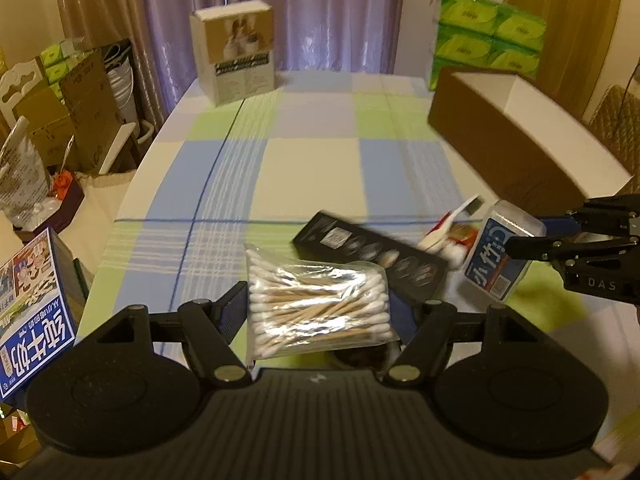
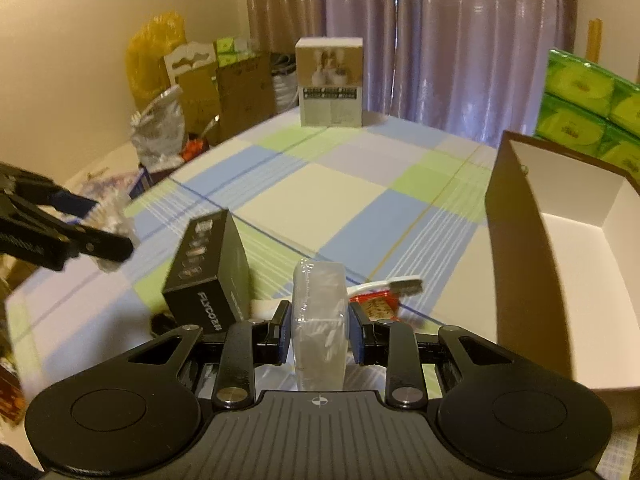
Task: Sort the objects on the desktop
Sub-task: 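Lift the swab bag with the left tool while the right tool grasps the clear cup, then carry the swab bag and clear cup into the open box with both tools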
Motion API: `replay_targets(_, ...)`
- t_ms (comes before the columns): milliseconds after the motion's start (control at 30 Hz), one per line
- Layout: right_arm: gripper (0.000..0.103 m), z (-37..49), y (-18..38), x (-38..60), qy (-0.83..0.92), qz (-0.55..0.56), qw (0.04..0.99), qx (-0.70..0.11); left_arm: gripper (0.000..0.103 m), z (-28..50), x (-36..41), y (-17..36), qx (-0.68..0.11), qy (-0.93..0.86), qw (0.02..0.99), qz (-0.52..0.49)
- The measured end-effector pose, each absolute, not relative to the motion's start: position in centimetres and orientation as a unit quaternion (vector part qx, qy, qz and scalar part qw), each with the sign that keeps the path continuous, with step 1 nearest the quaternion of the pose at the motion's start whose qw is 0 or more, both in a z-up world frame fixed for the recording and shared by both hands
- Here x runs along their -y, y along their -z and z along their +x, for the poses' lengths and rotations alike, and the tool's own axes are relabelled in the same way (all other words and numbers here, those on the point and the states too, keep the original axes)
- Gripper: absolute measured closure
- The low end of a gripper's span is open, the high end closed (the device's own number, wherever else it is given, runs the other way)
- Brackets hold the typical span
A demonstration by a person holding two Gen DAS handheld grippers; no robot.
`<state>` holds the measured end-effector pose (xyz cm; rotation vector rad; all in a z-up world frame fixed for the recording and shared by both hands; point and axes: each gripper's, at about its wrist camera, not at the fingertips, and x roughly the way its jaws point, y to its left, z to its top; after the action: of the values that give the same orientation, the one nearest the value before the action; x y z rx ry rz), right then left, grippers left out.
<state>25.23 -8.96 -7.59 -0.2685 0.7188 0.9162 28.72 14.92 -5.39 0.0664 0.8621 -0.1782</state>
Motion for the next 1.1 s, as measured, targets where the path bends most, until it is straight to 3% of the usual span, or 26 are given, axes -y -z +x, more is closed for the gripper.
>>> replay_targets(567, 0.077, 31.6, -3.0, 24.2, -0.348, -0.065, 0.892, -0.28, 0.034, 31.9, 3.4, -0.3, -0.335, 0.257, 0.905, 0.043)
replay_targets(833, 0.077, 37.9, -2.2, 28.9, -0.316, -0.078, 0.897, -0.298, 0.034, 36.0, 13.1, 1.0, -0.33, 0.323, 0.883, 0.084)
replay_targets(1100, 0.077, 42.4, 1.4, 30.7, -0.3, -0.101, 0.884, -0.345, 0.034, 39.9, 18.5, 5.5, -0.397, 0.329, 0.851, 0.1)
